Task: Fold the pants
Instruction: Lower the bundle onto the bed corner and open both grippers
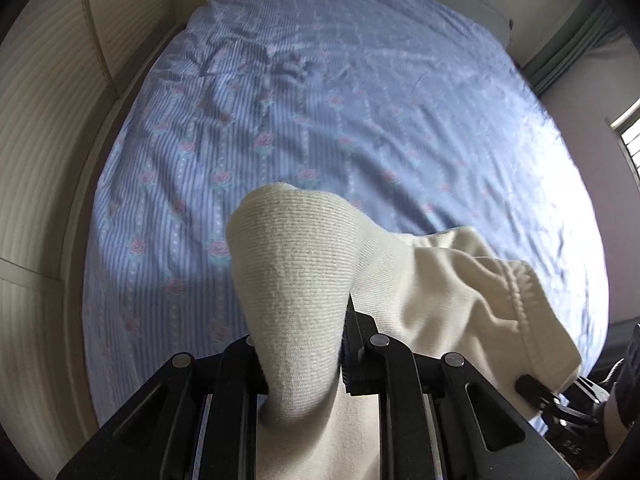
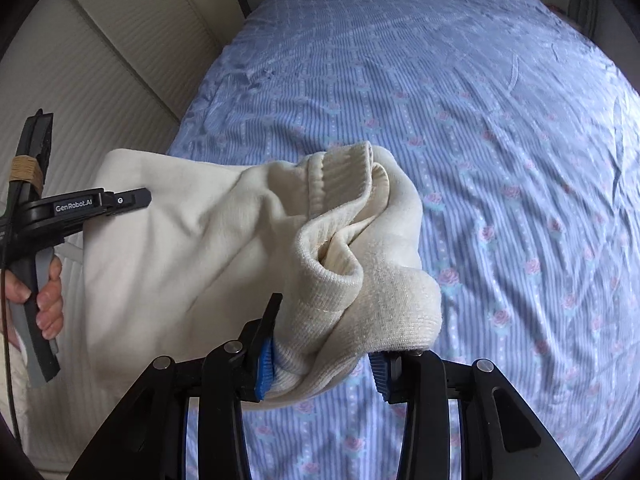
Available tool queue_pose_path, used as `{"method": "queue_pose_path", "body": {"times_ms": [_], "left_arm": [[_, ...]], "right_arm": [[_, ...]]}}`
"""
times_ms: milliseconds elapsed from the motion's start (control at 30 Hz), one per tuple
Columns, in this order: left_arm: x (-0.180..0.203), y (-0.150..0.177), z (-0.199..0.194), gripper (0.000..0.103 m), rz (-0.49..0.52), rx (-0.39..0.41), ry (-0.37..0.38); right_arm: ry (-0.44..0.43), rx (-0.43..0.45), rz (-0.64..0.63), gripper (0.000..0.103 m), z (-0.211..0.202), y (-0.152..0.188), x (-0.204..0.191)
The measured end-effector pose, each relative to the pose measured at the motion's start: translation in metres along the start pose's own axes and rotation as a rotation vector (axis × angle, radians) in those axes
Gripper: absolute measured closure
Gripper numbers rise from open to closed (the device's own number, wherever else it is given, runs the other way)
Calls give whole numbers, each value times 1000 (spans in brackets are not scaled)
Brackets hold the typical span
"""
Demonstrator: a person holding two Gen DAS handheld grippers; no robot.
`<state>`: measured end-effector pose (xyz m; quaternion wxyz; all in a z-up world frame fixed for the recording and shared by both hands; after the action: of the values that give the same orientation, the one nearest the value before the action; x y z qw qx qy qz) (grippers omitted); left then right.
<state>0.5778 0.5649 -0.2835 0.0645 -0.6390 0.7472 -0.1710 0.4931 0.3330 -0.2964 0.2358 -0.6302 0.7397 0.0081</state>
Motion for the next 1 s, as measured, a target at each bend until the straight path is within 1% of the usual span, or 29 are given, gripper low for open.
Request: {"method": "queue_pose_path", "body": {"times_ms": [33,100,133,167,200,233,267,300,367,433,467,533,600,667,733,800,867,933,967,1000], "left_arm": [[-1,2,7,83,8,-23,-16],[-5,9,21,72,29,-68,-67],[-7,14,28,69,32,-96,-96],[-11,20,34,63,21,-121,-124],[-15,25,38,59,11,-138,-156],[-19,30,38,59,2,-140,-185],[-25,33,36,57,-13,-132,-211],[-30,36,31,51,-32,-120,-249],[-34,41,14,46,-45,-74,-287],[-27,47,-3,43,-39,-34,-288],[-19,51,-12,41,-26,-18,-281],[-2,60,-27,39,6,13,-269],[18,70,-43,34,15,39,-253],[39,78,-59,34,16,72,-225],[62,84,-73,33,27,95,-213],[85,90,-87,30,47,121,-215],[108,96,-101,27,73,155,-218],[133,100,-116,26,111,188,-222],[146,103,-123,24,127,202,-226],[158,106,-131,23,139,218,-226]], "right_arm": [[-7,-28,16,63,6,2,2],[-12,-71,42,62,15,5,9],[-11,-94,50,61,20,7,12],[-10,-119,59,61,26,9,16],[-10,-150,75,58,31,13,21],[-8,-183,93,56,36,17,25],[0,-209,102,56,40,22,30],[5,-222,108,54,42,26,34],[19,-223,106,49,43,31,43],[26,-224,96,43,39,36,51],[22,-223,90,42,36,39,56],[20,-220,86,39,32,42,67],[60,-201,70,39,26,43,83],[114,-152,38,38,12,40,99],[136,-117,19,38,-5,36,115],[135,-68,-12,38,-30,31,125],[123,-17,-49,35,-61,30,132],[98,39,-74,27,-95,30,136],[85,69,-88,25,-113,31,136],[75,100,-101,21,-130,32,136]]}}
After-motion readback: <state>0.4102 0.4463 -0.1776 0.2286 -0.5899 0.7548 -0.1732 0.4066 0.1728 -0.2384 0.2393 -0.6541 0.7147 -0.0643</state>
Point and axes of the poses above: each gripper's, at about its wrist camera, not at the fingertips, and z roughly the way its jaws point, x to its right, y to its underside, the point moved 7 cm from there along z, roughly the way its jaws point, and after that the axes turned 11 degrees about z, right-handed, at the moved point
